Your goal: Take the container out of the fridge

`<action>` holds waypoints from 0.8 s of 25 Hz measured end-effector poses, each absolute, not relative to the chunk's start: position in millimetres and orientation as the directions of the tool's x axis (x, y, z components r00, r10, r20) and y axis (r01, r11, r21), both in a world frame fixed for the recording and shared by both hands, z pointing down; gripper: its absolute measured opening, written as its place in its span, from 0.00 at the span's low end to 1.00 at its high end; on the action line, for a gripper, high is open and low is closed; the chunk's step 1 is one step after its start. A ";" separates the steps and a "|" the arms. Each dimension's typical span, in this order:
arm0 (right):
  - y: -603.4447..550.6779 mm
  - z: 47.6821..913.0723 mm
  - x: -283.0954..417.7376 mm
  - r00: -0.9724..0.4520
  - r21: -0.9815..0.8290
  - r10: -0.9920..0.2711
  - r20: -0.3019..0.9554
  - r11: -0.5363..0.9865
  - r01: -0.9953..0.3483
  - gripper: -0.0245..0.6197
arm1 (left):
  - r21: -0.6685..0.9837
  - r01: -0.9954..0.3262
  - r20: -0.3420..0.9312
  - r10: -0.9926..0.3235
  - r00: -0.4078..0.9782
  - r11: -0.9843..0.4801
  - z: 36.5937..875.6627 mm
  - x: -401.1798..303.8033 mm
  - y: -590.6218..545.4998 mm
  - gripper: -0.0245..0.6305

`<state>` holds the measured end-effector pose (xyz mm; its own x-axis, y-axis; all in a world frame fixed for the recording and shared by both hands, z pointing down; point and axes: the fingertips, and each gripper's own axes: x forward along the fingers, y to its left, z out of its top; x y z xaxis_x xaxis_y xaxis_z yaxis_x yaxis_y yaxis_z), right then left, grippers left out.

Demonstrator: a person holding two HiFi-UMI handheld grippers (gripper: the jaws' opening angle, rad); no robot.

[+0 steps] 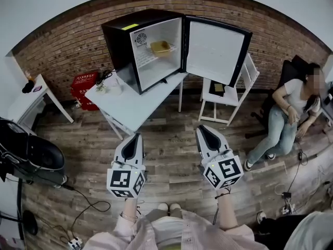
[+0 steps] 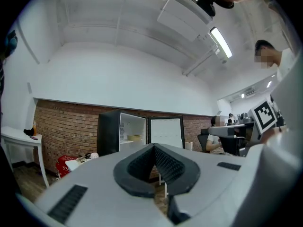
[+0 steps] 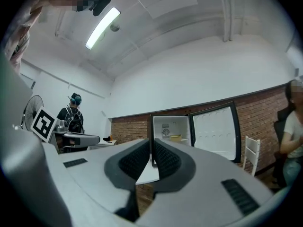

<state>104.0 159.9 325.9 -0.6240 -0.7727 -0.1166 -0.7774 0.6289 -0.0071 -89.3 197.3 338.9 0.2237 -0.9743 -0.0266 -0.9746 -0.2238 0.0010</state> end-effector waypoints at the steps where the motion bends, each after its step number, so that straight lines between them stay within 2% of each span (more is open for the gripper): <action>1: 159.7 327.3 105.0 -0.626 -0.008 -0.771 -0.119 0.631 -0.775 0.06 | 0.001 -0.975 -0.027 -0.974 0.223 -0.223 339.6 -87.5 197.7 0.03; 3: 157.3 328.7 108.0 -0.624 -0.011 -0.772 -0.126 0.630 -0.777 0.06 | 0.001 -0.975 -0.027 -0.975 0.222 -0.223 341.2 -83.8 197.0 0.03; 5: 153.9 330.2 110.0 -0.623 -0.023 -0.772 -0.126 0.630 -0.776 0.12 | 0.004 -0.976 -0.024 -0.975 0.220 -0.220 342.9 -81.3 195.6 0.03; 13: 145.9 335.9 115.8 -0.622 -0.049 -0.775 -0.111 0.630 -0.775 0.19 | 0.013 -0.979 0.007 -0.979 0.202 -0.202 348.3 -76.7 194.9 0.03; 20: 129.6 346.6 113.4 -0.619 -0.068 -0.778 -0.107 0.627 -0.776 0.30 | 0.033 -0.982 0.034 -0.982 0.185 -0.184 359.2 -81.8 183.0 0.03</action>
